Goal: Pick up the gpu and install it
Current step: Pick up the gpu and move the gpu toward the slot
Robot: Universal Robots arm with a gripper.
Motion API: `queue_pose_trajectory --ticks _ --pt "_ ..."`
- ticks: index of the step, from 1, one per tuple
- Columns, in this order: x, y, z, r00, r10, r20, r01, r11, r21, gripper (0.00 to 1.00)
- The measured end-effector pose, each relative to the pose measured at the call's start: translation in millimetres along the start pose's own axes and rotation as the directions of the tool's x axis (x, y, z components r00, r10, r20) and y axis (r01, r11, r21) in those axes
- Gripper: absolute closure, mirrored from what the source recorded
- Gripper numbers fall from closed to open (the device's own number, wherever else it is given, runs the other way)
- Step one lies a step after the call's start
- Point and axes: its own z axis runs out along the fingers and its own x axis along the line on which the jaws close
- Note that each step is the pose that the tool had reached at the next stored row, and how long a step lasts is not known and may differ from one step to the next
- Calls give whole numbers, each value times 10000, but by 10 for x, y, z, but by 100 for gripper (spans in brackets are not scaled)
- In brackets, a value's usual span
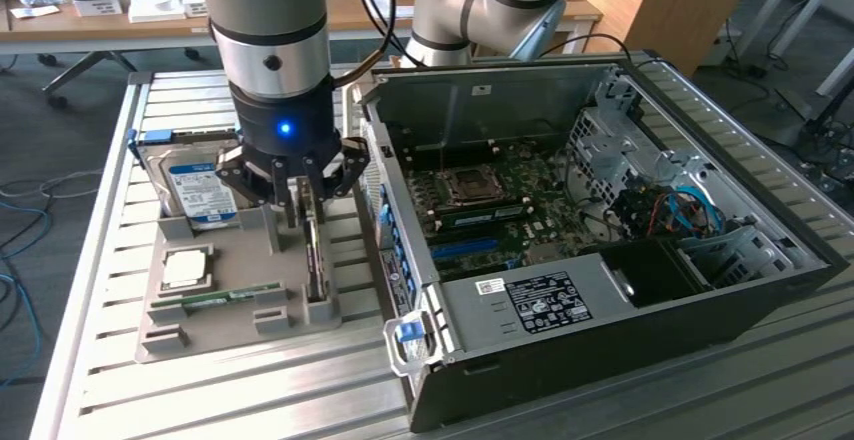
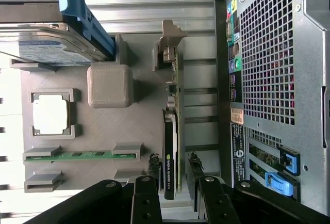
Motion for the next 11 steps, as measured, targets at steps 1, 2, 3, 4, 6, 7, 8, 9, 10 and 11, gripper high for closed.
queue_pose_trajectory --ticks 1,2,3,4,6,7,8,9,10,11 --pt "0 0 0 10000 0 0 0 10000 0 64" --pt "0 0 2 10000 0 0 0 10000 0 64" --pt "0 0 5 10000 0 1 0 10000 -1 64" --pt "0 0 7 10000 0 1 0 10000 -1 64" --pt "0 -1 15 10000 0 0 0 10000 0 64" --pt "0 -1 16 10000 1 0 -1 10000 0 64" --pt "0 -1 17 10000 0 0 0 10000 0 64" --pt "0 -1 20 10000 0 1 0 10000 0 64" --pt "0 -1 24 10000 0 2 0 10000 -2 64" --pt "1 -1 27 10000 1 1 -1 10000 -1 64"
